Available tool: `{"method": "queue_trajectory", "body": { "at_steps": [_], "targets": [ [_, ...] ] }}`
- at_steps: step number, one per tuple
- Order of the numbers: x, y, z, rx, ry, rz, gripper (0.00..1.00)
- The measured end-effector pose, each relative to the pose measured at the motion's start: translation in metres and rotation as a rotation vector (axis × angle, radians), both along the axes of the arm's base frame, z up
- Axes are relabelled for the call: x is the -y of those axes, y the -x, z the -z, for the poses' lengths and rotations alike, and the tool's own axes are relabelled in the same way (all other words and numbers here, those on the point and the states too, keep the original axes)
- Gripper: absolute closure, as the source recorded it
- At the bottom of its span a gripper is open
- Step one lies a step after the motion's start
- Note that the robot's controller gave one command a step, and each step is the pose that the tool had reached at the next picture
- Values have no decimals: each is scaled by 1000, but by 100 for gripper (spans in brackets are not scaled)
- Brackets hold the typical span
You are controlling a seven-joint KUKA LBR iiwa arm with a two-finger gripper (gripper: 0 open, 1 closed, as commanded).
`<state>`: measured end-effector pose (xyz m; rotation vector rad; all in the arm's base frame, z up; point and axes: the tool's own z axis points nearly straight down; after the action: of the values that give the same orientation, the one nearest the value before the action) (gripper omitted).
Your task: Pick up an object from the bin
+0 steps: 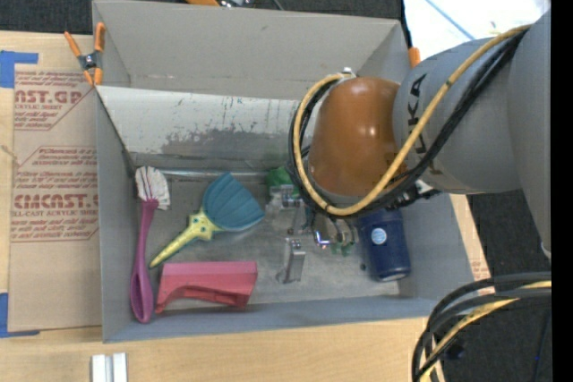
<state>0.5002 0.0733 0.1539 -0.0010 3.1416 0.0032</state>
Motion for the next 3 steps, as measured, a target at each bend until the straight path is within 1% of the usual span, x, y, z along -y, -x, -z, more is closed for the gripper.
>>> {"method": "queue_trajectory", "body": {
  "at_steps": [1,2,3],
  "targets": [
    [-42,1,59,-5,-1,-3,0],
    [-52,1,73,5,3,10,0],
    [-94,8,83,1,13,-136,0]
  ]
}}
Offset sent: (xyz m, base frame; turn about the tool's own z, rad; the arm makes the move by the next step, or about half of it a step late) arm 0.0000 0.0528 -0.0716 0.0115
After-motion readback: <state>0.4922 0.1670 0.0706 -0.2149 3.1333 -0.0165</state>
